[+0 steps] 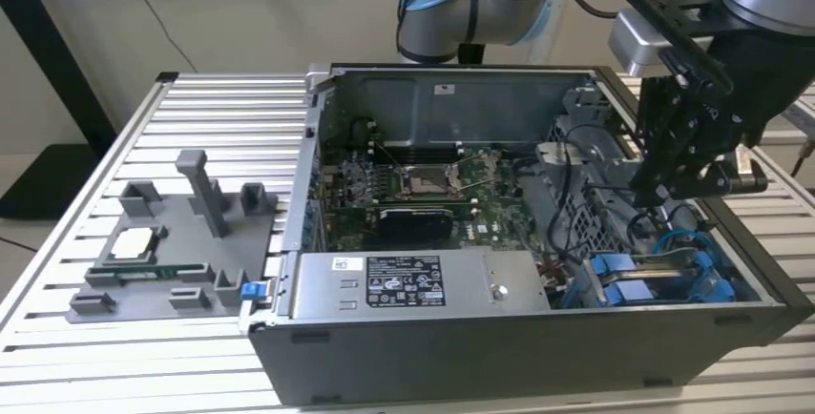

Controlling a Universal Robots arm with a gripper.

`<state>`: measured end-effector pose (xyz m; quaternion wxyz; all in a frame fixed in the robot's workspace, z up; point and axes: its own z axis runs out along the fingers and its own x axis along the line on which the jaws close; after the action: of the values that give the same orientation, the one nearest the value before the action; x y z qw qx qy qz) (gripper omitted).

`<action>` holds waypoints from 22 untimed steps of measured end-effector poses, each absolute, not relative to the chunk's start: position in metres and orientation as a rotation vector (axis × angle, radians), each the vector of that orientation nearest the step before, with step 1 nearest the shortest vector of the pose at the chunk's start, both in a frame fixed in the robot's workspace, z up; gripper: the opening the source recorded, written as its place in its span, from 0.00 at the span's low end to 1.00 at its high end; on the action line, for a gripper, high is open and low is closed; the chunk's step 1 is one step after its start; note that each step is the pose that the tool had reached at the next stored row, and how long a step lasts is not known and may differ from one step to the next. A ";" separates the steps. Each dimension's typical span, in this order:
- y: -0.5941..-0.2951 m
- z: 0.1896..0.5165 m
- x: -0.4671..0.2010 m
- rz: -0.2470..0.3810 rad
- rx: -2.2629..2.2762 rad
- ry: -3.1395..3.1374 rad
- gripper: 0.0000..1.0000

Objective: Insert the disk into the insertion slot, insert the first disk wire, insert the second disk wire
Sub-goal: 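Insert the first disk wire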

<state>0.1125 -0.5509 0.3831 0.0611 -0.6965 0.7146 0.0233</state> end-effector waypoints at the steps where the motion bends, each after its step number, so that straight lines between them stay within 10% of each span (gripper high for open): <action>1: -0.551 0.383 0.113 0.070 -2.107 2.162 0.00; 22: -0.553 0.379 0.116 0.044 -2.123 2.176 0.00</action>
<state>0.1162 -0.5533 0.3787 0.0507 -0.6973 0.7148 0.0146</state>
